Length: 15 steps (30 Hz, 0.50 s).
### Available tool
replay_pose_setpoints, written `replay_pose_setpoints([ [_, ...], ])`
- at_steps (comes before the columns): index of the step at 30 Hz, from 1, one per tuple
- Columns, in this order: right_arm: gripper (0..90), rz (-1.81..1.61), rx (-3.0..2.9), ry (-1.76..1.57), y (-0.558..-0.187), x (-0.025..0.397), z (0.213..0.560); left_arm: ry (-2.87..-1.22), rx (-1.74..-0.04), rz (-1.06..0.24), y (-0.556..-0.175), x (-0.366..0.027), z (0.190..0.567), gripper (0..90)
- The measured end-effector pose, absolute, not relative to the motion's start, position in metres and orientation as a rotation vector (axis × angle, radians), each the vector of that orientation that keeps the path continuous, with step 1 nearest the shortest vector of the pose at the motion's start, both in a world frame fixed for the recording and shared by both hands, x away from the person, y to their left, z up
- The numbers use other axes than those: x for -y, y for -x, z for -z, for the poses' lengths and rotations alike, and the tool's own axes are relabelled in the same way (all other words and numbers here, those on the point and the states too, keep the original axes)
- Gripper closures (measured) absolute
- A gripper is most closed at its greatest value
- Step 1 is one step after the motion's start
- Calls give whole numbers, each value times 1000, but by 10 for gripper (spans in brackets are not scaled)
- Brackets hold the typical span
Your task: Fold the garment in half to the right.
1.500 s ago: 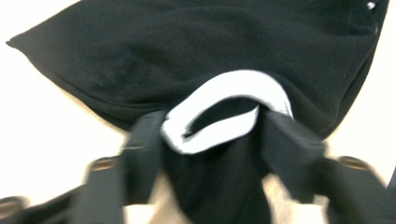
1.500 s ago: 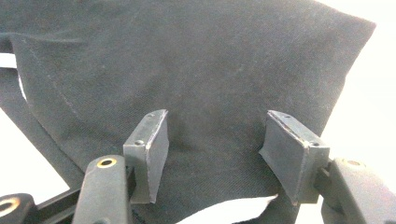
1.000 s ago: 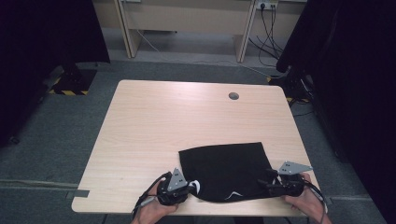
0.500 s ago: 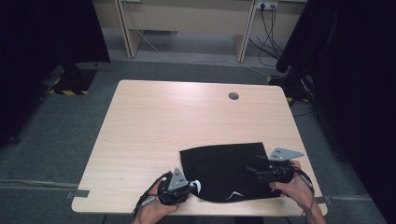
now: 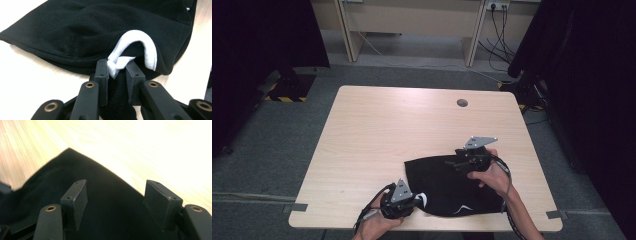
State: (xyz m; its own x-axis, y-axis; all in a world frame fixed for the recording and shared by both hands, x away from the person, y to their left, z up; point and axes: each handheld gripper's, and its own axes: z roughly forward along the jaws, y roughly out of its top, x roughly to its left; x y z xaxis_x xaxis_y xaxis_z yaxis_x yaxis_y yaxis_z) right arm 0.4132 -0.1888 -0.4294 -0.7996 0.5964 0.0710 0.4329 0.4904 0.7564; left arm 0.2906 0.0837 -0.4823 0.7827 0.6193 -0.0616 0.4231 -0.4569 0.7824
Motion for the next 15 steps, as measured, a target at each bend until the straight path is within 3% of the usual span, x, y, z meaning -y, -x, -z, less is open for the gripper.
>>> replay_pose_setpoints([
  [15,364,-1183,-2627,-785,-447,115,432,-2121,-772,-282,-292,-85,482,742],
])
